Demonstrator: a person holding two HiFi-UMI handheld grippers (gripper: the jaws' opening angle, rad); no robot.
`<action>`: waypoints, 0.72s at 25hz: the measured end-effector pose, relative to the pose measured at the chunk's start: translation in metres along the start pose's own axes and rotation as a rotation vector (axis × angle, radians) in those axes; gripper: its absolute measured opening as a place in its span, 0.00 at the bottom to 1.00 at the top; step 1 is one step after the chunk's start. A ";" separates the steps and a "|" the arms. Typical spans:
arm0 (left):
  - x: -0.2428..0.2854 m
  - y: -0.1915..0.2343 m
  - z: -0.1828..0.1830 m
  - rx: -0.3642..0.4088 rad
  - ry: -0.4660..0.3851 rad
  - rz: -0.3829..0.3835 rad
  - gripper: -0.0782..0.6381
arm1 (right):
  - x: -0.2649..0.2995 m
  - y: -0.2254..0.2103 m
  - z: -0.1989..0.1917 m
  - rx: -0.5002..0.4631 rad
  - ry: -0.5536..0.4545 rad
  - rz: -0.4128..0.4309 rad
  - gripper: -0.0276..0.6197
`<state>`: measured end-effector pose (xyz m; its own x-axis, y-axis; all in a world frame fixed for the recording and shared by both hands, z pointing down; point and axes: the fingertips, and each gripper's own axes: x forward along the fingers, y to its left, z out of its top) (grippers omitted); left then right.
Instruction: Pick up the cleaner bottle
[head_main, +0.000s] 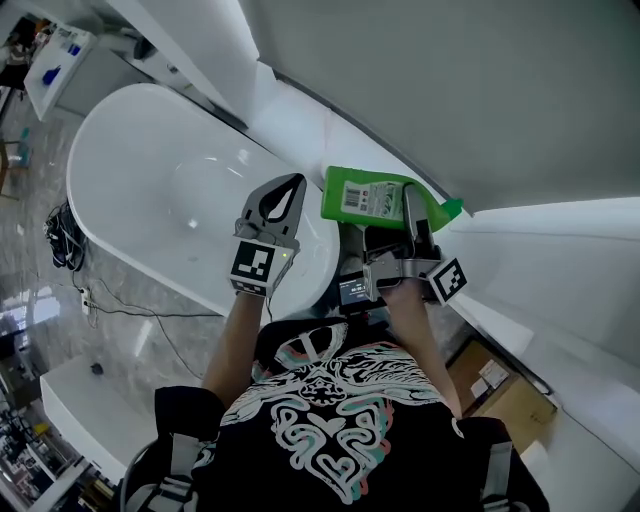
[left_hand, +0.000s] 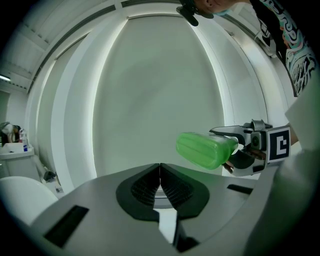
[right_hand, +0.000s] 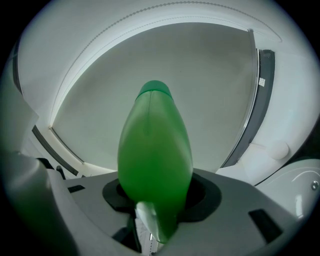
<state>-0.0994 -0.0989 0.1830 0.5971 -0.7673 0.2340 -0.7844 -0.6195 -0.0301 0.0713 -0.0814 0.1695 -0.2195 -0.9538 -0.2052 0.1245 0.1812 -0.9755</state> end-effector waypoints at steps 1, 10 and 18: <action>-0.001 0.001 0.002 0.002 -0.002 0.001 0.13 | 0.001 0.002 -0.001 0.005 -0.002 0.006 0.36; -0.001 0.007 0.011 0.005 -0.008 0.010 0.13 | 0.007 0.010 -0.006 0.009 0.005 0.014 0.36; -0.001 0.005 0.014 0.010 -0.012 0.002 0.13 | 0.007 0.010 -0.006 0.009 0.006 0.018 0.36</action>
<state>-0.1014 -0.1037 0.1695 0.5972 -0.7706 0.2225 -0.7840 -0.6194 -0.0408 0.0652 -0.0842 0.1576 -0.2230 -0.9490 -0.2229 0.1367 0.1959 -0.9710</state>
